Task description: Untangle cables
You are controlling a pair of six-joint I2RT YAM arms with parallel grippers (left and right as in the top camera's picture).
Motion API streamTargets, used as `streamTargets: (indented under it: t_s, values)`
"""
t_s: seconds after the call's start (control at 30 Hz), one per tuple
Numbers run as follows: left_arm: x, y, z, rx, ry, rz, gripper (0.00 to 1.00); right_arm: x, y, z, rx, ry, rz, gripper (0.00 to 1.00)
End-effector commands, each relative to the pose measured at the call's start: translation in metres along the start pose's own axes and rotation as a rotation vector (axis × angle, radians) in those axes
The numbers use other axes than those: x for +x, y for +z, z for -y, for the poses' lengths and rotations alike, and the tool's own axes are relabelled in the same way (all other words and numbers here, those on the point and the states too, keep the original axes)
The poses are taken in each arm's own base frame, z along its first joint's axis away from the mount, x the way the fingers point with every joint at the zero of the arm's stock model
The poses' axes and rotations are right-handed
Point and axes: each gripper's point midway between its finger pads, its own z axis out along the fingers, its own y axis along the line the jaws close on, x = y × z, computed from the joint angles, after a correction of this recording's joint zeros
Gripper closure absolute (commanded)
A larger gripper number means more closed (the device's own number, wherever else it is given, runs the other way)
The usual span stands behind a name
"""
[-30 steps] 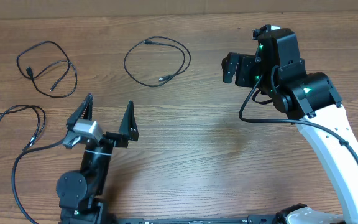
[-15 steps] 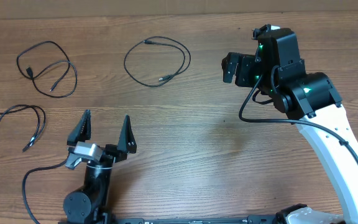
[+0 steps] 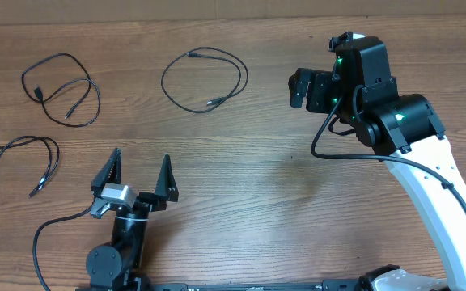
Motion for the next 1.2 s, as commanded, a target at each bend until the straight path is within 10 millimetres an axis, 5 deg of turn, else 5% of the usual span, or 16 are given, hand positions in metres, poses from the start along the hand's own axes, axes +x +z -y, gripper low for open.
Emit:
streamTargets:
  t_s: [0.0,0.47,1.17]
  values:
    - [0.009,-0.004,-0.009,-0.042,0.024,-0.036,0.0,-0.003,-0.001,0.0,0.004,-0.005,0.011,0.0]
    - [0.081,-0.032,-0.034,-0.143,0.026,-0.337,0.0,-0.003,-0.001,0.0,0.004,-0.005,0.011,0.0]
    - [0.076,-0.031,-0.033,-0.135,0.059,-0.321,0.0,-0.003,-0.001,0.0,0.004,-0.005,0.011,0.0]
